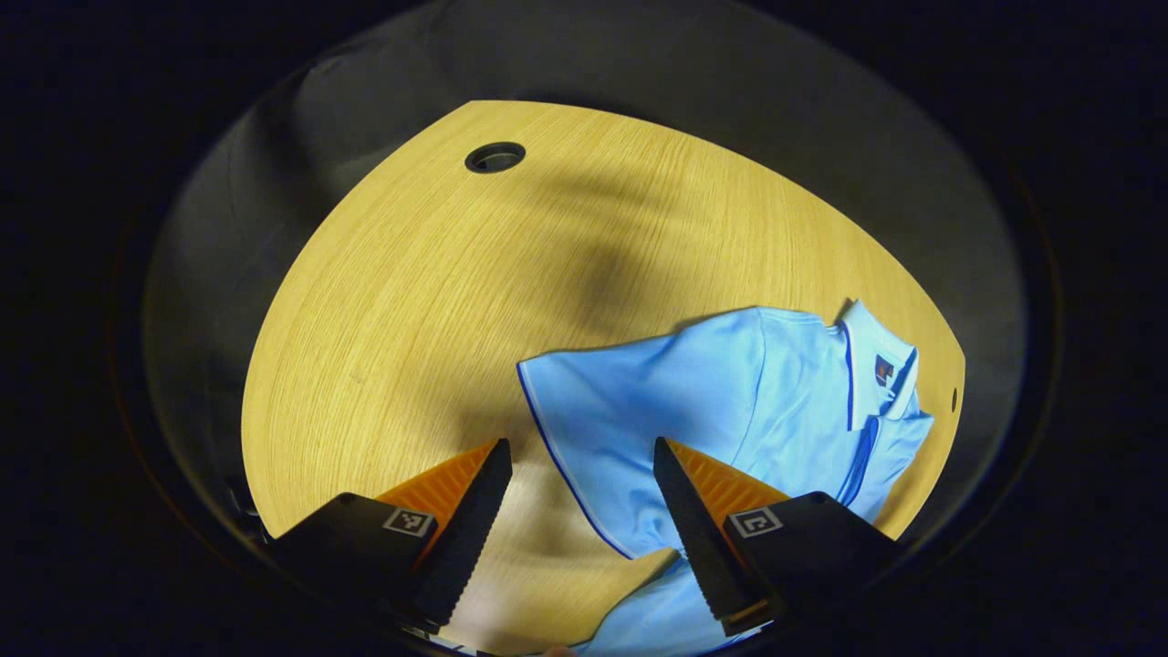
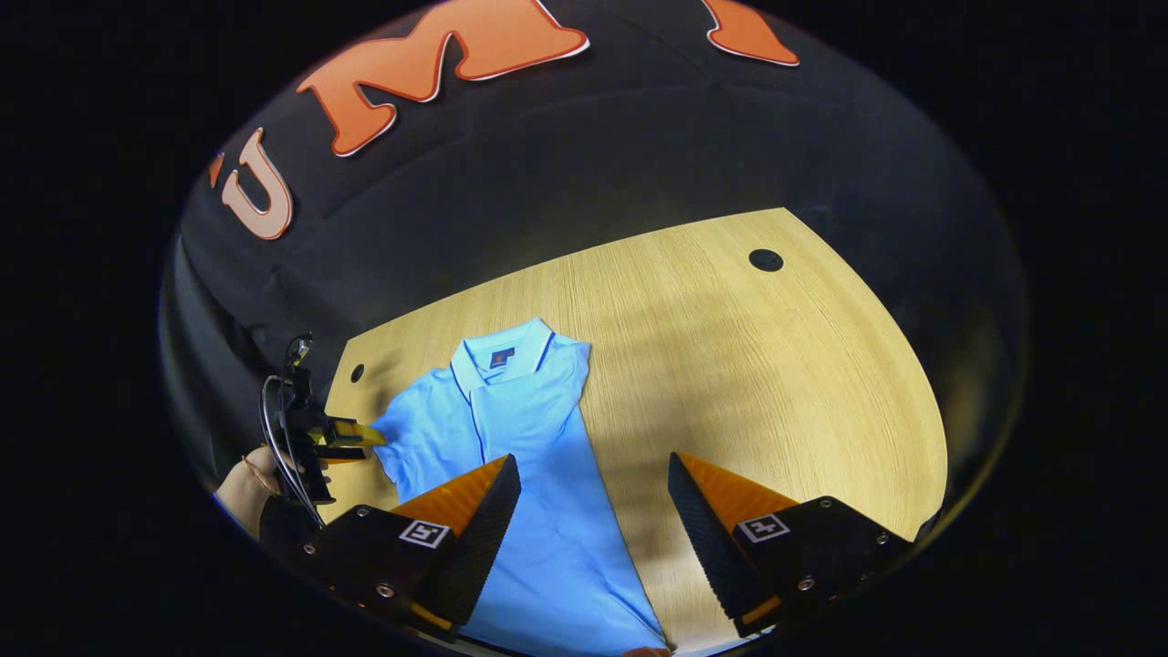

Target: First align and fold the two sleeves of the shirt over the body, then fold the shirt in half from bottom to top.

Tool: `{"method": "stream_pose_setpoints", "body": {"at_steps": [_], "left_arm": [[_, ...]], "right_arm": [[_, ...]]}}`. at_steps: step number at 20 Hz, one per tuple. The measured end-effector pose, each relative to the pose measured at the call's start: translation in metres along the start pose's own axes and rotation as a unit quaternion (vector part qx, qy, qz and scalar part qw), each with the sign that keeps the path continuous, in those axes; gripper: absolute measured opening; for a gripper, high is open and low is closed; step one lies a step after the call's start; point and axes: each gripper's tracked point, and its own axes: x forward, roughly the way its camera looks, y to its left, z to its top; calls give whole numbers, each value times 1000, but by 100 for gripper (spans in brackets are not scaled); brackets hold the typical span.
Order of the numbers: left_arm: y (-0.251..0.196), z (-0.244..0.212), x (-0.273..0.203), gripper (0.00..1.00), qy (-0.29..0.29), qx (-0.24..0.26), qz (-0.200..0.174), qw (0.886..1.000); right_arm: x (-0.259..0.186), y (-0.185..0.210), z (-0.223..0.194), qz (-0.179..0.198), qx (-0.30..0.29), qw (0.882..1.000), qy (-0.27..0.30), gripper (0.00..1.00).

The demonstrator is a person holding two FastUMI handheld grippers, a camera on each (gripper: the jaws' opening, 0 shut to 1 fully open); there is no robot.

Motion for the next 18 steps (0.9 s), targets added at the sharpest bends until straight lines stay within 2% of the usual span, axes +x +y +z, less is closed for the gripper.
{"method": "stream_pose_setpoints", "body": {"at_steps": [2, 5, 7, 8, 11, 12, 13, 15, 18], "left_arm": [[4, -4, 5, 100, 7, -13, 4, 1000], [11, -1, 6, 98, 3, -2, 17, 1000], [14, -1, 9, 76, 3, 13, 23, 1000], [11, -2, 6, 73, 3, 21, 19, 1000], [4, 3, 6, 14, 1, 30, 9, 1000], [5, 1, 4, 13, -5, 41, 15, 999], [0, 5, 4, 6, -10, 44, 13, 999], [-5, 14, -13, 6, -33, 63, 17, 997], [-32, 29, -50, 6, -83, 129, 20, 988]], "right_arm": [[-1, -4, 0, 0, 5, 1000, 0, 99], [-1, -6, 1, -2, 8, 1000, 0, 98], [0, -7, -1, -3, 9, 1000, 0, 99], [1, -7, -4, -4, 8, 1000, 3, 99], [3, -7, -10, -6, 8, 1000, 8, 98], [3, -7, -11, -6, 8, 1000, 9, 98], [2, -6, -12, -5, 7, 1000, 8, 98], [0, -7, -13, -5, 4, 1000, 3, 99], [-6, -12, -11, -7, 4, 1000, -7, 98]]}}
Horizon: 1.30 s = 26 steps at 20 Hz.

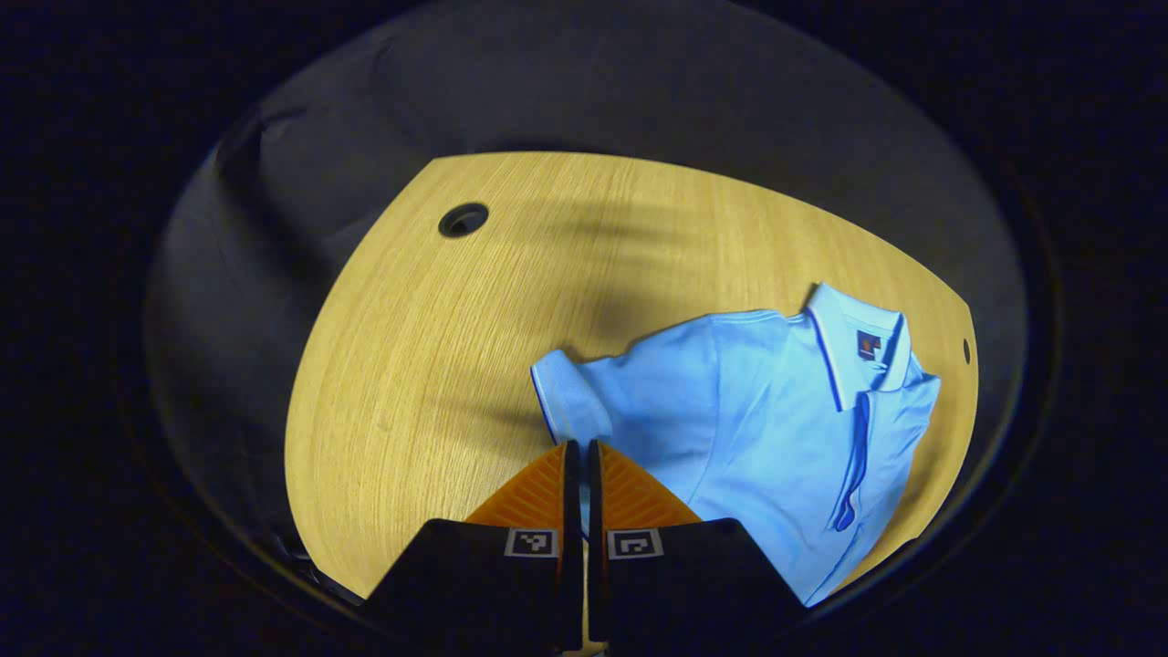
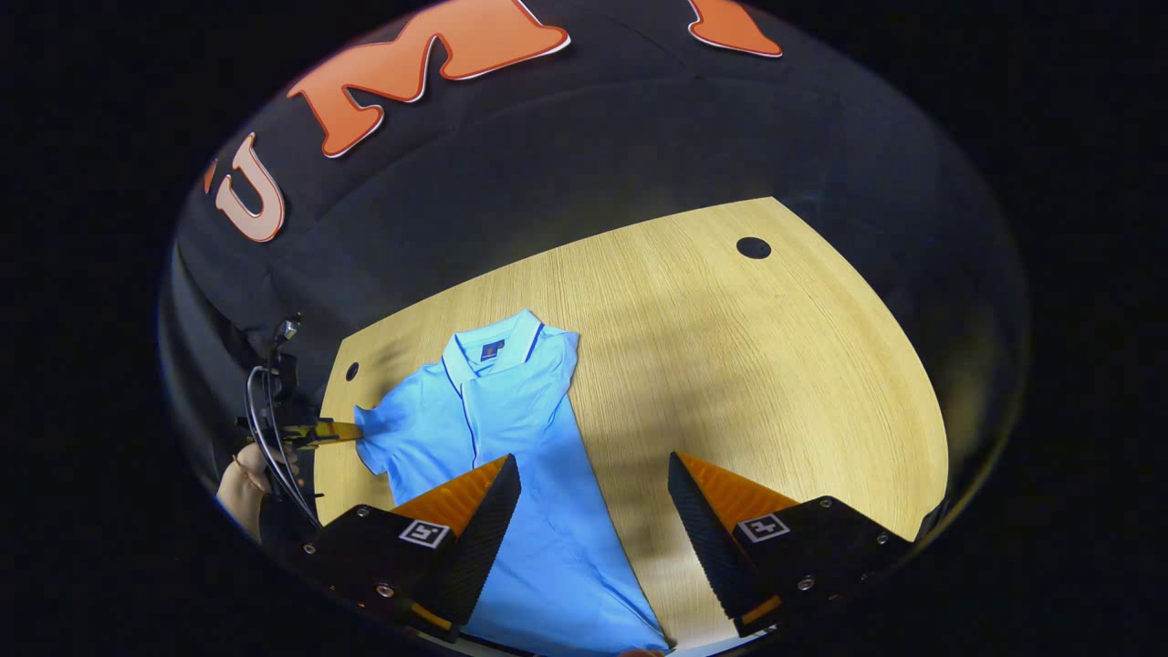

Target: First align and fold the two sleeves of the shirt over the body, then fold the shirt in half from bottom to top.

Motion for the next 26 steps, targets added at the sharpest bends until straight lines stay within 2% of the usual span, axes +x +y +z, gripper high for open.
{"method": "stream_pose_setpoints", "body": {"at_steps": [5, 7, 13, 19, 23, 24, 26], "left_arm": [[-60, 25, -41, 6, -58, 105, -13, 993], [-90, 29, -52, 6, -74, 134, -22, 988], [-190, 8, -65, 7, -74, 187, -66, 977], [-262, -11, -53, 7, -56, 213, -96, 971], [-300, -29, -51, 21, -49, 215, -134, 966], [-304, -30, -56, 41, -55, 212, -142, 965], [-301, -33, -70, 72, -72, 210, -149, 964]], "right_arm": [[-9, -19, -2, -19, -8, 1000, -11, 98], [-16, -22, -4, -14, 0, 1000, -13, 98], [-36, -67, -18, -30, 20, 999, -17, 99], [-48, -110, -37, -50, 39, 998, -11, 98], [-48, -115, -48, -48, 34, 998, 3, 98], [-47, -114, -50, -46, 30, 998, 5, 98], [-44, -103, -56, -39, 11, 999, 16, 98]]}}
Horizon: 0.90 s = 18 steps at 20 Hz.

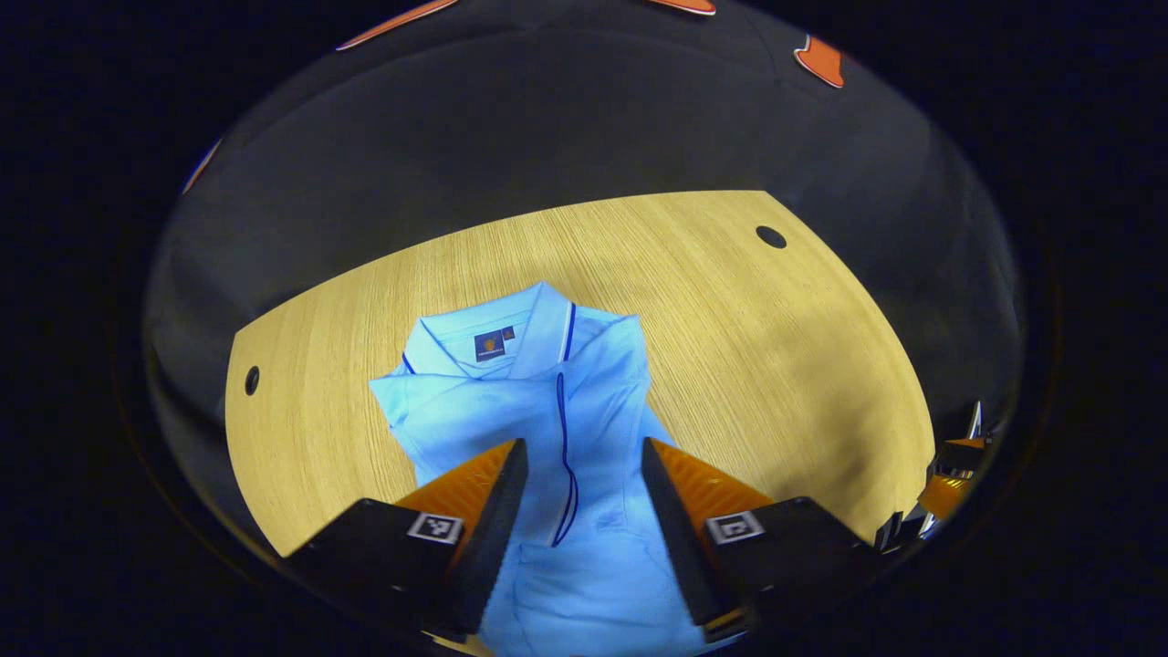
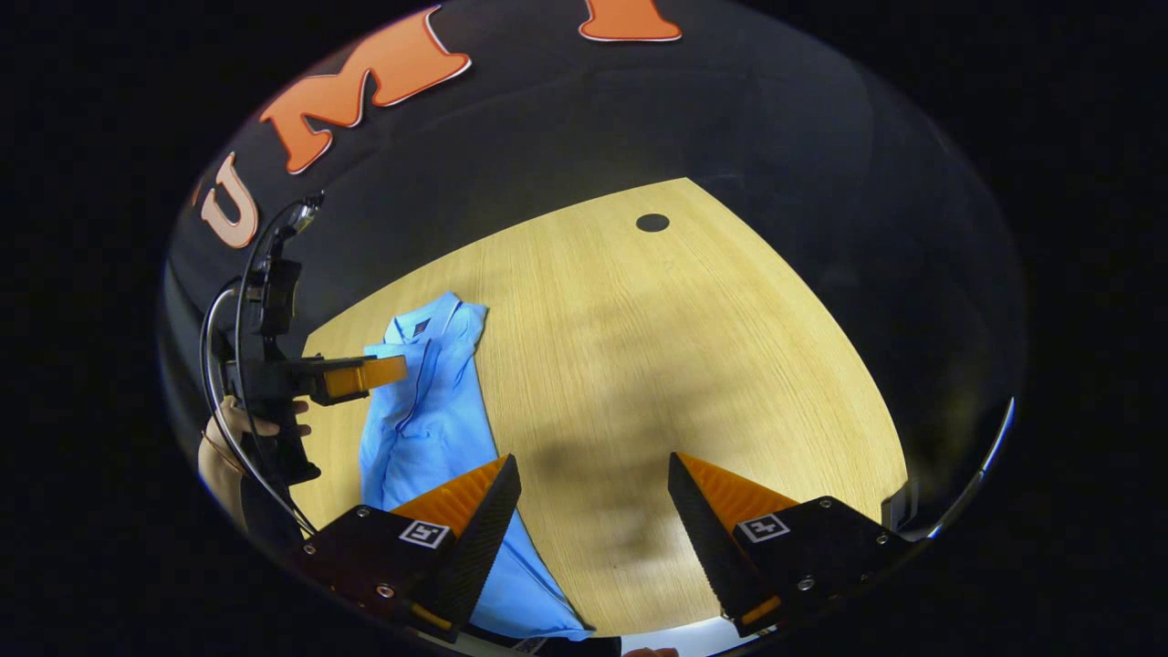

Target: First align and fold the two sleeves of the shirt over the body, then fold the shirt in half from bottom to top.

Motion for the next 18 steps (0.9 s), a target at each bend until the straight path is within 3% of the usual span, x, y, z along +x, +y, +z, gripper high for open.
{"method": "stream_pose_setpoints", "body": {"at_steps": [2, 7, 12, 18], "left_arm": [[7, -10, -15, 100, -12, -8, 6, 1000], [47, -66, -69, 100, -21, -56, 21, 998], [91, -155, -104, 100, 5, -87, 47, 995], [98, -260, -126, 100, 40, -114, 35, 992]], "right_arm": [[2, 10, -9, 6, -22, 1000, 10, 99], [9, 39, -53, 14, -84, 995, 52, 99], [8, 53, -119, -4, -127, 988, 84, 99], [-4, 64, -188, -15, -154, 982, 110, 99]]}}
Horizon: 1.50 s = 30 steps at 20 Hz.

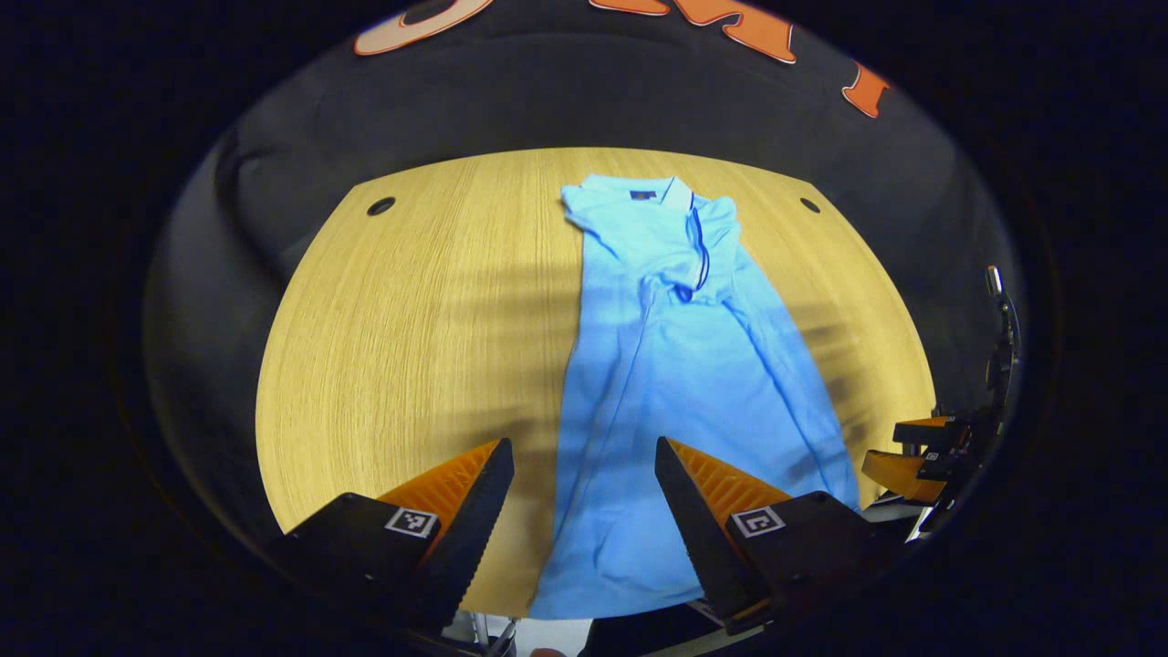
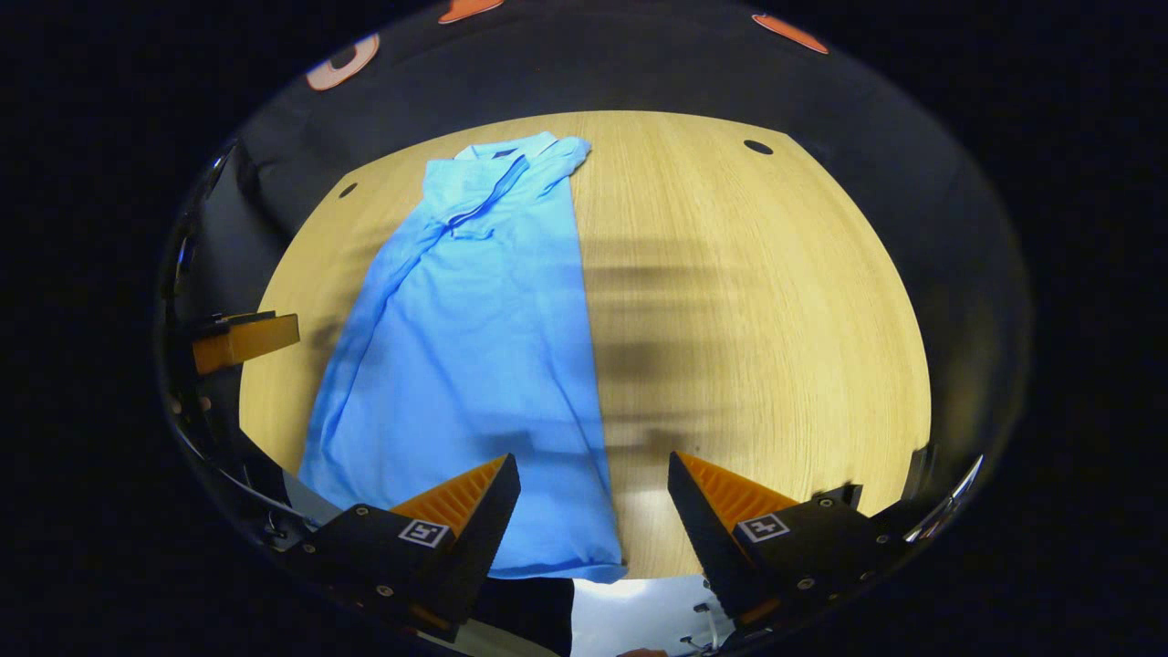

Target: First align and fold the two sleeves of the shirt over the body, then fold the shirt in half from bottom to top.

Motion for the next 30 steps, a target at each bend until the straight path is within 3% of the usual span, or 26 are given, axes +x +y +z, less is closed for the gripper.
{"method": "stream_pose_setpoints", "body": {"at_steps": [7, 11, 19, 20, 21, 24, 25, 26, 27, 28, 30], "left_arm": [[16, -103, -9, 100, 44, -12, 1, 999], [16, -137, -8, 100, 68, -13, -1, 998], [6, -178, 5, 100, 121, -36, -3, 992], [6, -177, 5, 100, 117, -31, -3, 993], [8, -179, 6, 99, 122, -25, 2, 992], [8, -180, 8, 96, 130, -7, 23, 991], [7, -177, 7, 89, 129, -11, 23, 991], [6, -176, 8, 80, 129, -16, 23, 991], [6, -175, 9, 76, 126, -23, 20, 992], [6, -174, 8, 54, 124, -32, 17, 992], [4, -173, 10, 19, 123, -37, 4, 992]], "right_arm": [[1, 14, -54, -16, -24, 999, 30, 99], [10, 2, -75, -37, -22, 998, 52, 99], [26, 2, -100, -35, -17, 995, 89, 99], [27, 4, -100, -32, -16, 995, 90, 92], [27, 4, -98, -31, -16, 995, 91, 99], [27, 6, -100, -31, -15, 995, 92, 99], [25, 6, -98, -32, -13, 995, 89, 96], [27, 7, -100, -32, -13, 996, 88, 77], [26, 9, -100, -31, -12, 996, 85, 69], [27, 10, -99, -31, -11, 996, 83, 59], [28, 16, -98, -20, 8, 997, 79, 22]]}}
